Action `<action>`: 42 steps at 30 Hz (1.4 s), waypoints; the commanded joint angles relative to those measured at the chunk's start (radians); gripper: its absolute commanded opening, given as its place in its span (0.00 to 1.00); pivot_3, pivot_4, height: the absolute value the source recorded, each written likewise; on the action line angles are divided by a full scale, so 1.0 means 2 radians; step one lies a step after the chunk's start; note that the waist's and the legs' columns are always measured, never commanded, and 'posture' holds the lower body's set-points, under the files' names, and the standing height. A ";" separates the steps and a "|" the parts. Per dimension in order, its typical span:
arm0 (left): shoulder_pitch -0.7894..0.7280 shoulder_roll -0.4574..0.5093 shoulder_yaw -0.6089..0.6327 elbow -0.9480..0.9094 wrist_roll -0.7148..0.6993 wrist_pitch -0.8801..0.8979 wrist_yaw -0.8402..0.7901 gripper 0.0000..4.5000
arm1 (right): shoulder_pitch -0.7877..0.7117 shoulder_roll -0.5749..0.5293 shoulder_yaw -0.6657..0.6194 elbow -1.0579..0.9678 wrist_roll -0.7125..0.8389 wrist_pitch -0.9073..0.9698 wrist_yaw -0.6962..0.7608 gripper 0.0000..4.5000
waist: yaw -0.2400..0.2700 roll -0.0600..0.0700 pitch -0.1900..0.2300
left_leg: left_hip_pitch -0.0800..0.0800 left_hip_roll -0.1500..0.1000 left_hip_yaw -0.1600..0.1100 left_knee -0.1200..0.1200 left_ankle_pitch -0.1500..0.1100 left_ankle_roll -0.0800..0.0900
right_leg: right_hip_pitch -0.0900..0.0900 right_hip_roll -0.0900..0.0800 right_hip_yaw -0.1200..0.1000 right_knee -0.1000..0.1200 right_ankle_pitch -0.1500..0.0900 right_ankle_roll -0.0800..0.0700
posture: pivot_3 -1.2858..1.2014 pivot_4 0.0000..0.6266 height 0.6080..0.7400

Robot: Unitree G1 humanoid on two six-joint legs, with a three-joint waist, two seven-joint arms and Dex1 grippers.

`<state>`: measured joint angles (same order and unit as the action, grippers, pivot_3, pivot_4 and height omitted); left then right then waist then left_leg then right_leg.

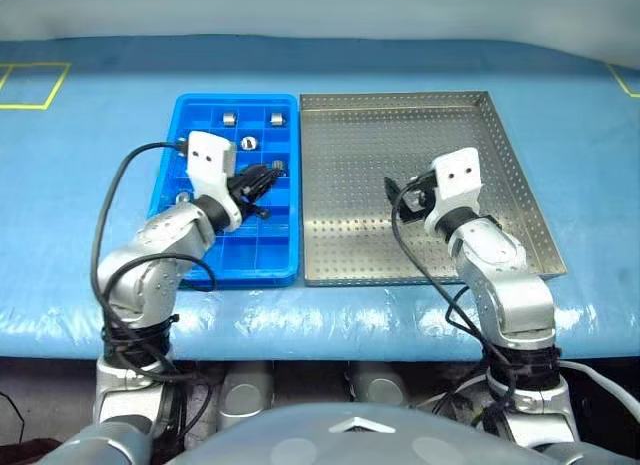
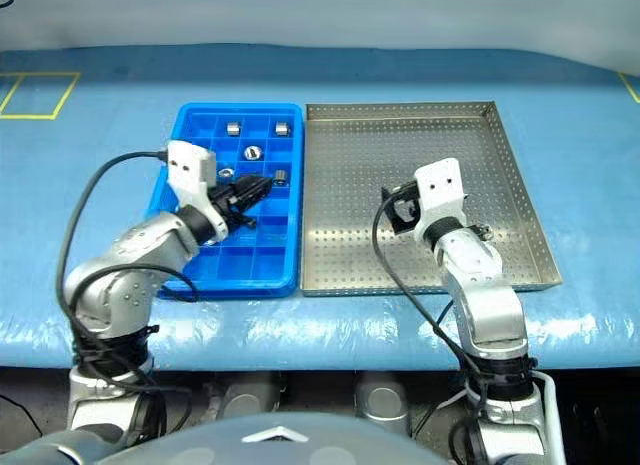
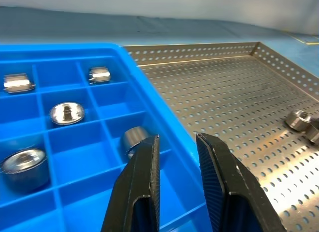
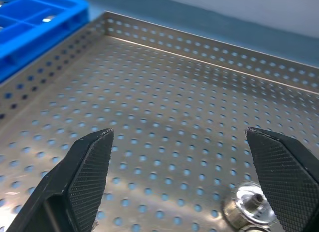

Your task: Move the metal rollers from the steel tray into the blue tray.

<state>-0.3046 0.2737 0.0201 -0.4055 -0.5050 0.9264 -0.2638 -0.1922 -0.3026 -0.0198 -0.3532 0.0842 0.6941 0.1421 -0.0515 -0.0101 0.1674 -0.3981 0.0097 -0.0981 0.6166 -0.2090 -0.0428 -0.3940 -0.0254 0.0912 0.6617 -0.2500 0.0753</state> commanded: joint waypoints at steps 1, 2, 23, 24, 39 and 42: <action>-0.019 -0.011 -0.035 0.004 0.015 -0.023 -0.008 0.28 | -0.016 0.012 -0.031 0.036 -0.017 -0.012 -0.039 1.00 | -0.004 0.000 0.000 | 0.000 0.000 0.000 0.000 0.000 0.000 | 0.000 0.000 0.000 0.000 0.000 0.000 | 0.49 0.24 1.00; -0.020 -0.012 -0.040 0.005 0.015 -0.025 -0.012 0.28 | -0.016 0.012 -0.032 0.040 -0.018 -0.007 -0.040 1.00 | -0.006 0.000 0.000 | 0.000 0.000 0.000 0.000 0.000 0.000 | 0.000 0.000 0.000 0.000 0.000 0.000 | 0.49 0.24 1.00; -0.016 -0.015 -0.050 0.019 0.021 -0.036 -0.017 0.28 | 0.009 0.055 -0.053 0.074 0.007 -0.004 -0.037 1.00 | -0.018 0.001 0.000 | 0.000 0.000 0.001 0.000 0.000 0.000 | -0.001 0.000 0.002 0.000 0.000 0.000 | 0.48 0.24 1.00; -0.016 -0.017 -0.052 0.019 0.021 -0.036 -0.016 0.28 | 0.007 0.056 -0.055 0.080 0.007 -0.007 -0.038 1.00 | -0.018 0.001 0.000 | 0.000 0.000 0.001 0.000 0.000 0.000 | -0.001 0.000 0.002 0.000 0.000 0.000 | 0.48 0.24 1.00; -0.003 -0.030 -0.057 0.020 0.009 -0.037 -0.029 0.29 | 0.007 0.061 -0.065 0.079 0.013 -0.036 -0.047 0.60 | -0.017 0.001 0.000 | 0.000 0.000 0.001 0.000 0.000 0.000 | -0.001 0.000 0.002 0.000 0.000 0.000 | 0.49 0.24 1.00; -0.008 -0.024 -0.048 0.024 0.000 -0.042 -0.048 0.29 | 0.016 0.057 -0.070 0.033 0.044 -0.033 -0.015 0.48 | -0.019 0.001 0.000 | 0.000 0.000 0.002 0.000 0.000 0.000 | -0.001 0.000 0.002 0.000 0.000 0.000 | 0.48 0.24 1.00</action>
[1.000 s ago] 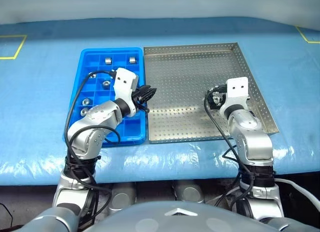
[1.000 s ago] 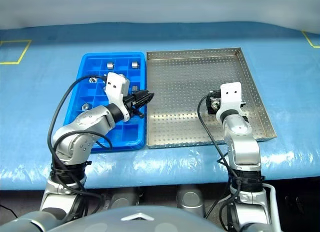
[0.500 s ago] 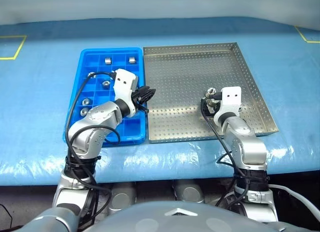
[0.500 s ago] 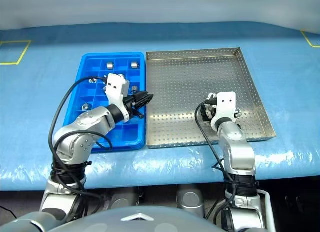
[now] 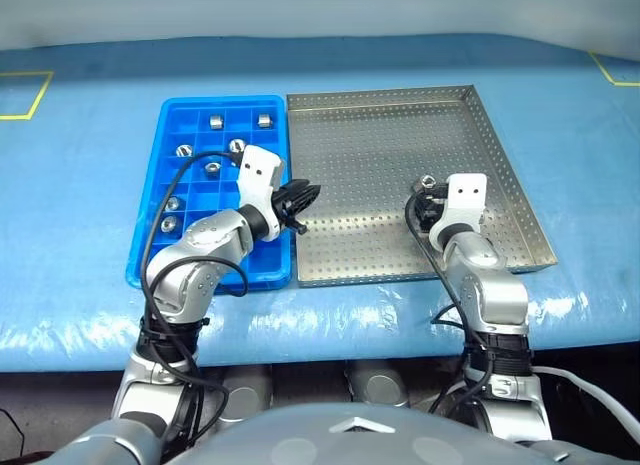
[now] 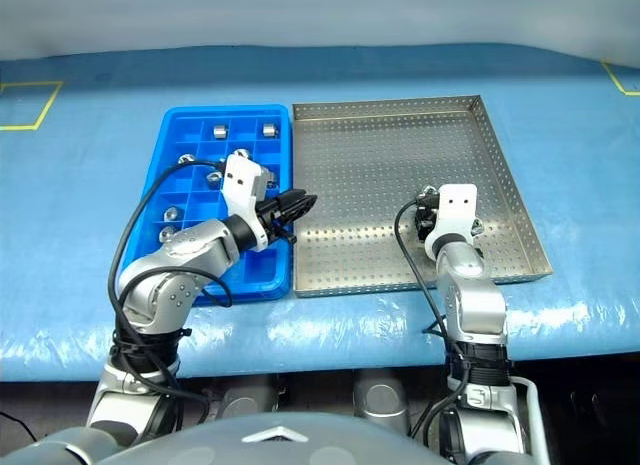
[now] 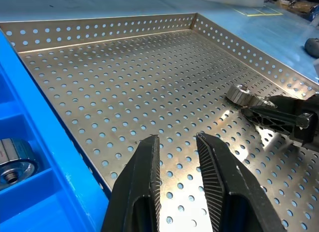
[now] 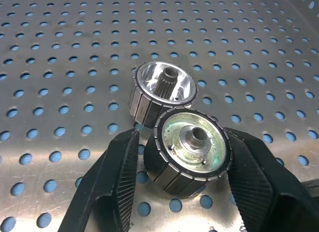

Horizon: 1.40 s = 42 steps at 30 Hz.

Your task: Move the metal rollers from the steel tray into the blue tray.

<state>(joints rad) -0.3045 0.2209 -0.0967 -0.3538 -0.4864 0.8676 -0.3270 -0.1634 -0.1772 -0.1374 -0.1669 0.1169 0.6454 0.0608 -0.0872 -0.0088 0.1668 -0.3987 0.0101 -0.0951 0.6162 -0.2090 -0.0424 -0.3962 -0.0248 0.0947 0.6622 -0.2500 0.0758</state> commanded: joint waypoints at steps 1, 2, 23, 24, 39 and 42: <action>-0.010 0.003 0.012 0.002 -0.008 -0.015 -0.017 0.29 | 0.003 -0.008 -0.012 -0.068 0.034 -0.007 0.033 0.40 | -0.002 0.000 0.000 | 0.000 0.000 0.000 0.000 0.000 0.000 | 0.000 0.000 0.000 0.000 0.000 0.000 | 0.48 0.24 1.00; -0.012 0.003 0.013 0.005 -0.006 -0.015 -0.018 0.29 | 0.005 -0.010 -0.012 -0.071 0.038 -0.006 0.037 0.38 | -0.002 0.000 0.000 | 0.000 0.000 0.000 0.000 0.000 0.000 | 0.000 0.000 0.000 0.000 0.000 0.001 | 0.48 0.24 1.00; -0.038 0.056 0.123 0.001 -0.264 0.112 -0.128 0.29 | 0.093 -0.085 -0.015 -0.282 0.289 0.000 0.265 0.38 | -0.017 0.000 0.000 | 0.000 0.000 0.000 0.001 0.000 0.001 | 0.000 0.000 0.000 0.000 -0.001 0.003 | 0.47 0.24 1.00; -0.035 0.064 0.116 0.001 -0.262 0.113 -0.133 0.29 | 0.091 -0.085 -0.019 -0.285 0.303 -0.001 0.266 0.38 | -0.017 0.000 0.000 | 0.000 0.000 0.000 0.002 0.000 0.001 | 0.000 0.000 0.000 0.000 -0.001 0.003 | 0.47 0.24 1.00; -0.009 0.079 0.074 -0.022 -0.259 0.056 -0.178 0.92 | 0.082 -0.099 -0.004 -0.256 0.319 -0.015 0.252 0.38 | -0.016 0.000 0.000 | 0.000 0.000 0.001 0.001 -0.001 0.001 | 0.000 0.000 0.001 0.000 -0.001 0.003 | 0.47 0.24 1.00; -0.011 0.076 0.070 -0.015 -0.256 0.051 -0.175 0.92 | 0.081 -0.097 0.004 -0.261 0.332 -0.014 0.257 0.38 | -0.016 0.000 0.000 | 0.000 0.000 0.001 0.002 -0.001 0.001 | 0.000 0.000 0.001 0.000 -0.001 0.003 | 0.47 0.24 1.00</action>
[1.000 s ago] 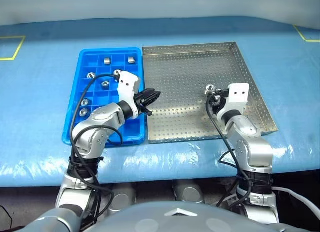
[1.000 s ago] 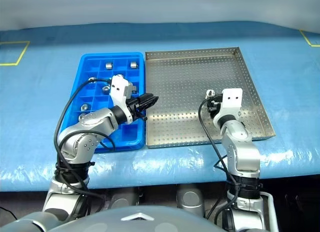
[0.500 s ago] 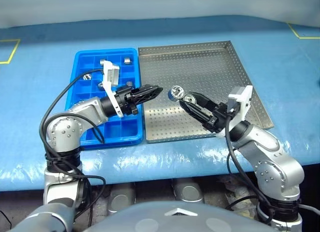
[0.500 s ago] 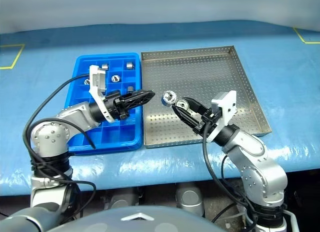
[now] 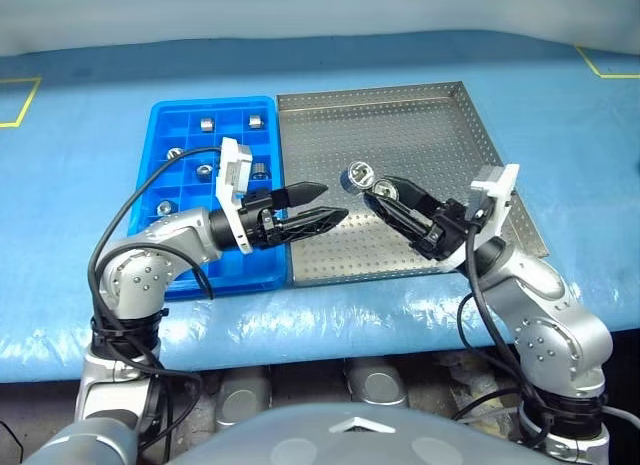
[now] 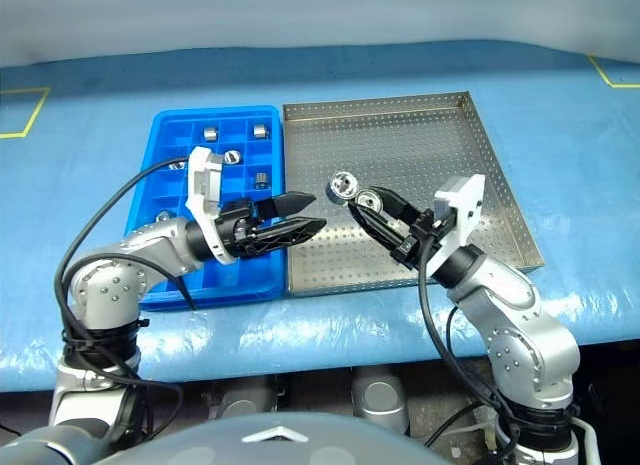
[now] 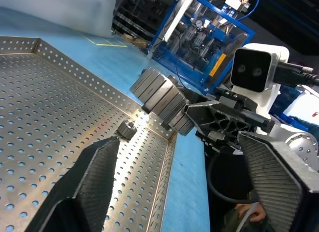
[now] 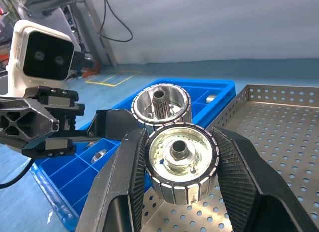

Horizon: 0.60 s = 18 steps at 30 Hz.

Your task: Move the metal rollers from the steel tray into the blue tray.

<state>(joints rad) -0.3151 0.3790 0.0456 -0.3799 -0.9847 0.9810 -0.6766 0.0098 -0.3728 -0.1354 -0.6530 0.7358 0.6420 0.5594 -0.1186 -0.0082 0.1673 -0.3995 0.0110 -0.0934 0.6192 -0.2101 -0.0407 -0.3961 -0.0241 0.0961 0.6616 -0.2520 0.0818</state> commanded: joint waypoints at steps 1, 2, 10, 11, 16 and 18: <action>-0.006 -0.004 -0.003 -0.002 -0.007 -0.008 -0.001 0.92 | -0.005 0.000 0.008 -0.020 0.025 -0.012 0.008 0.38 | 0.000 0.000 0.000 | 0.000 0.000 0.000 0.000 0.000 0.000 | 0.000 0.000 0.000 0.000 0.000 0.000 | 0.47 0.24 1.00; -0.006 -0.004 -0.005 -0.003 -0.005 -0.011 -0.004 0.92 | -0.004 0.000 0.011 -0.022 0.025 -0.012 0.007 0.38 | 0.000 0.000 0.000 | 0.000 0.000 0.000 0.000 0.000 0.000 | 0.000 0.000 0.000 0.000 0.000 0.000 | 0.47 0.24 1.00; -0.010 -0.014 0.001 0.004 -0.004 -0.037 0.004 0.92 | -0.002 -0.002 0.032 -0.022 0.026 -0.013 0.004 0.38 | 0.000 0.000 0.000 | 0.000 0.000 0.000 0.000 0.000 0.000 | 0.000 0.000 0.000 0.000 0.000 0.000 | 0.46 0.24 1.00; -0.010 -0.017 0.003 0.005 -0.006 -0.039 0.005 0.92 | -0.002 -0.002 0.034 -0.022 0.026 -0.013 0.004 0.38 | 0.001 0.000 0.000 | 0.000 0.000 0.000 0.000 0.000 0.000 | 0.000 0.000 0.000 0.000 0.000 0.000 | 0.46 0.24 1.00; -0.011 -0.025 -0.001 0.006 -0.002 -0.043 0.014 0.92 | -0.002 -0.002 0.039 -0.021 0.026 -0.013 0.001 0.38 | 0.000 0.000 0.000 | 0.000 0.000 0.000 0.000 0.000 0.000 | 0.000 0.000 0.000 0.000 0.000 0.000 | 0.46 0.24 1.00; -0.010 -0.022 -0.010 0.004 0.007 -0.046 0.013 0.92 | -0.002 -0.002 0.041 -0.022 0.026 -0.014 -0.001 0.38 | 0.000 0.000 0.000 | 0.000 0.000 0.000 0.000 0.000 0.000 | 0.000 0.000 0.000 0.000 0.000 0.000 | 0.46 0.24 1.00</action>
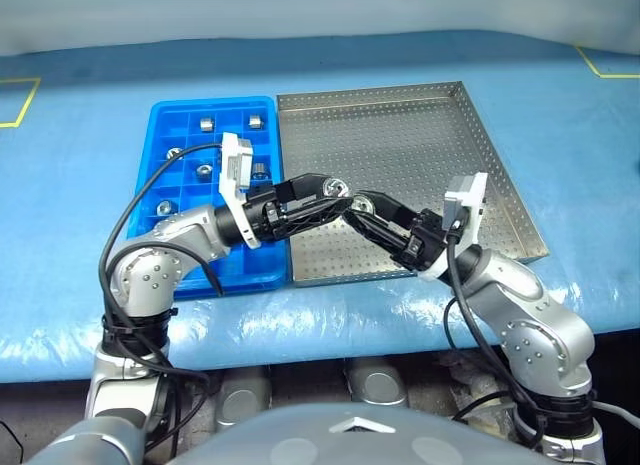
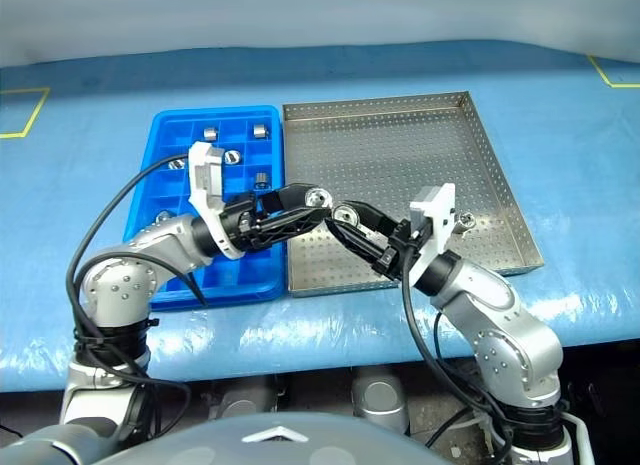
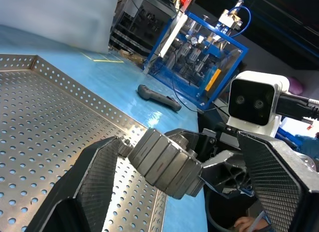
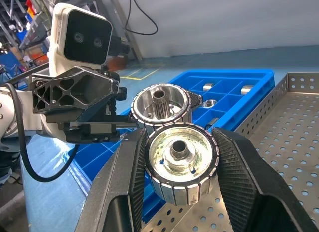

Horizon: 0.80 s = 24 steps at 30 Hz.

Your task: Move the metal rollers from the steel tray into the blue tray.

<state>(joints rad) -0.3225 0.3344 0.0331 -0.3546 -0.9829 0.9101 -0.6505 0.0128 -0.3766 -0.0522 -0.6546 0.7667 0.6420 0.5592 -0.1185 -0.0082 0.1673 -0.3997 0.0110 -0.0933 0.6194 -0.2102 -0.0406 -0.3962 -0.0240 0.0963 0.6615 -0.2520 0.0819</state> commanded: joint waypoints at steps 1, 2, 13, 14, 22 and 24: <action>-0.005 0.003 -0.008 -0.009 0.010 -0.011 -0.001 0.92 | -0.004 0.000 -0.001 -0.021 0.010 -0.014 -0.001 0.38 | 0.000 0.000 0.000 | 0.000 0.000 0.000 0.000 0.000 0.000 | 0.000 0.000 0.000 0.000 0.000 0.000 | 0.46 0.24 1.00; -0.005 0.004 -0.009 -0.008 0.011 -0.011 -0.001 0.92 | -0.004 0.000 -0.001 -0.021 0.010 -0.015 -0.002 0.38 | 0.000 0.000 0.000 | 0.000 0.000 0.000 0.000 0.000 0.000 | 0.000 0.000 0.000 0.000 0.000 0.000 | 0.46 0.24 1.00; -0.001 0.007 -0.016 -0.005 0.022 -0.010 0.002 0.40 | -0.010 0.002 -0.008 -0.015 0.017 -0.014 -0.016 0.38 | 0.000 0.000 0.000 | 0.000 0.000 0.000 0.000 0.000 0.000 | 0.000 0.000 0.000 0.000 0.000 0.000 | 0.47 0.24 1.00; -0.001 0.007 -0.017 -0.005 0.022 -0.010 0.002 0.40 | -0.010 0.002 -0.009 -0.014 0.017 -0.014 -0.018 0.38 | 0.000 0.000 0.000 | 0.000 0.000 0.000 0.000 0.000 0.000 | 0.000 0.000 0.000 0.000 0.000 0.000 | 0.47 0.24 1.00; -0.003 -0.008 -0.020 0.008 0.010 0.023 0.051 0.40 | -0.031 -0.101 0.058 -0.005 -0.194 -0.011 -0.080 0.38 | 0.000 0.000 0.000 | 0.000 0.000 0.000 0.000 0.000 0.000 | 0.000 0.000 0.000 0.000 0.000 0.000 | 0.46 0.24 1.00; -0.001 -0.015 -0.025 0.006 0.005 0.034 0.064 0.40 | -0.039 -0.130 0.077 -0.008 -0.238 -0.005 -0.093 0.38 | 0.001 0.000 0.000 | 0.000 0.000 0.000 0.000 0.000 0.000 | 0.000 0.000 0.000 0.000 0.000 0.000 | 0.46 0.24 1.00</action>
<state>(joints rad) -0.3210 0.3098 -0.0235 -0.3024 -0.9388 0.9632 -0.5151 -0.0606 -0.6024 0.1362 -0.7044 0.4212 0.6139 0.4583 -0.1175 -0.0085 0.1674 -0.4002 0.0107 -0.0925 0.6199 -0.2102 -0.0406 -0.3971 -0.0241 0.0970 0.6614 -0.2517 0.0825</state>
